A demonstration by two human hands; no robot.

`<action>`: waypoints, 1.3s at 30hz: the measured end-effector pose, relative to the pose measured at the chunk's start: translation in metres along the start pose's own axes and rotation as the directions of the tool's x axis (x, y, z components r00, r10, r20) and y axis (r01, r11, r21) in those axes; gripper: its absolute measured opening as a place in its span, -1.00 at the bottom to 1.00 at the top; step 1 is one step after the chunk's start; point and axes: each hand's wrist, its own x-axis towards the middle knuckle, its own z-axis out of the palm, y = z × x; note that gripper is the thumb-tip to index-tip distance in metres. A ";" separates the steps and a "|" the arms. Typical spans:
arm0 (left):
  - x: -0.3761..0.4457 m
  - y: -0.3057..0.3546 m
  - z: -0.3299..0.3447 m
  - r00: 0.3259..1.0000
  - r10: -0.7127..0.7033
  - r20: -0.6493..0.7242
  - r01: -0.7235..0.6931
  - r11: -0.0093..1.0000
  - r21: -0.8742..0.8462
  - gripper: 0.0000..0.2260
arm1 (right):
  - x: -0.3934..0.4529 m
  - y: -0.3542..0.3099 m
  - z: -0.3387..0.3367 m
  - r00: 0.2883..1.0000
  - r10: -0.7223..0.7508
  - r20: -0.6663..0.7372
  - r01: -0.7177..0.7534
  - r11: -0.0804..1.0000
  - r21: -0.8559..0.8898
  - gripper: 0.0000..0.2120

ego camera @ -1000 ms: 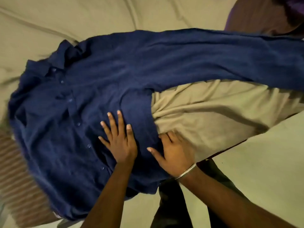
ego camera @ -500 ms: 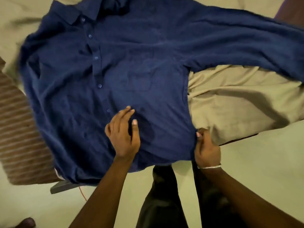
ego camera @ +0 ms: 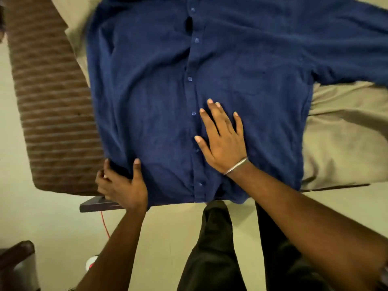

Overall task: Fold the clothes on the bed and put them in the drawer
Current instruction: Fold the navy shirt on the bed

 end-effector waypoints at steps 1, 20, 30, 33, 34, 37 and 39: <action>0.004 -0.003 -0.005 0.998 0.025 0.054 -0.027 0.999 0.022 -0.31 | 0.000 0.002 0.010 0.997 -0.001 0.072 0.006 0.998 -0.070 -0.40; 0.066 -0.051 -0.077 0.933 0.016 0.360 0.070 0.972 -0.224 -0.88 | 0.000 0.015 0.031 0.990 -0.054 0.127 0.064 0.995 -0.081 -0.02; 0.082 -0.008 -0.123 0.927 0.056 0.372 0.138 0.869 -0.476 -0.94 | 0.003 0.015 0.033 0.980 -0.016 0.196 0.030 0.997 -0.067 0.04; 0.089 -0.002 -0.154 0.747 0.086 0.659 0.467 0.638 -0.612 -0.76 | 0.004 0.015 0.030 0.973 -0.012 0.230 0.027 0.998 -0.062 0.01; 0.085 0.002 -0.165 0.631 0.165 0.758 0.622 0.477 -0.621 -0.67 | 0.004 0.015 0.030 0.969 -0.009 0.249 0.025 0.998 -0.061 0.00; 0.079 0.020 -0.190 0.540 0.198 0.818 0.766 0.288 -0.575 -0.57 | 0.006 0.016 0.026 0.958 -0.002 0.288 0.018 0.998 -0.053 -0.01; 0.064 0.047 -0.182 0.502 0.319 0.804 0.607 0.532 -0.591 -0.67 | 0.007 0.016 0.025 0.946 -0.005 0.323 0.019 0.999 -0.038 0.01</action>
